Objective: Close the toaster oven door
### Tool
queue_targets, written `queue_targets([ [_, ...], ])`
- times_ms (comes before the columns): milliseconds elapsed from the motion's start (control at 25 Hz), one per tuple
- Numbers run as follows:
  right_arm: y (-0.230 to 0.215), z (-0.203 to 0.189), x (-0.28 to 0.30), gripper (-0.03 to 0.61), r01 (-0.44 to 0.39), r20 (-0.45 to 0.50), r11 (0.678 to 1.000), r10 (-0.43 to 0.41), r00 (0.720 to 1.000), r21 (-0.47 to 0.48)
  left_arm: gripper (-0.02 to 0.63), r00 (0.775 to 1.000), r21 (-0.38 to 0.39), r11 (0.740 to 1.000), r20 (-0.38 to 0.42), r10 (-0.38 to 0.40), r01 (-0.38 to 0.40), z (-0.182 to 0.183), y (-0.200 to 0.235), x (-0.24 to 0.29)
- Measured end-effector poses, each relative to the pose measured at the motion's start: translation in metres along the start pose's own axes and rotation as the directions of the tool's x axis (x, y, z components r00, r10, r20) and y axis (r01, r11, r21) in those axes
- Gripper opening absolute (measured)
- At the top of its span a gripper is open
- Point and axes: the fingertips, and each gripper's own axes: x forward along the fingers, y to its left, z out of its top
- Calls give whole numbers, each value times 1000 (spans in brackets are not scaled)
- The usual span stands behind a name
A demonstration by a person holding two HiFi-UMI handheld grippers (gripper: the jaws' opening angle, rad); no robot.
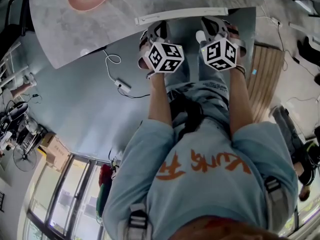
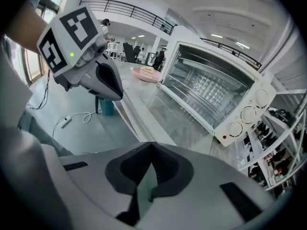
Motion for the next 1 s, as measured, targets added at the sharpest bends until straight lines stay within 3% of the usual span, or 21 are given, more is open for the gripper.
queue_targets([
  [200,4,5,2,-3,8,-31,1000,-8,999,-4,2,1000,35,999,-25,-9,10,-2,2,-5],
  [880,1,9,-11,0,143,-37,987,-145,989,-68,2,998,153,986,3,65,-64,6,3,-21],
  [1000,3,10,-10,34,134,-41,987,-138,990,-89,3,997,162,984,11,74,-75,8,5,-22],
])
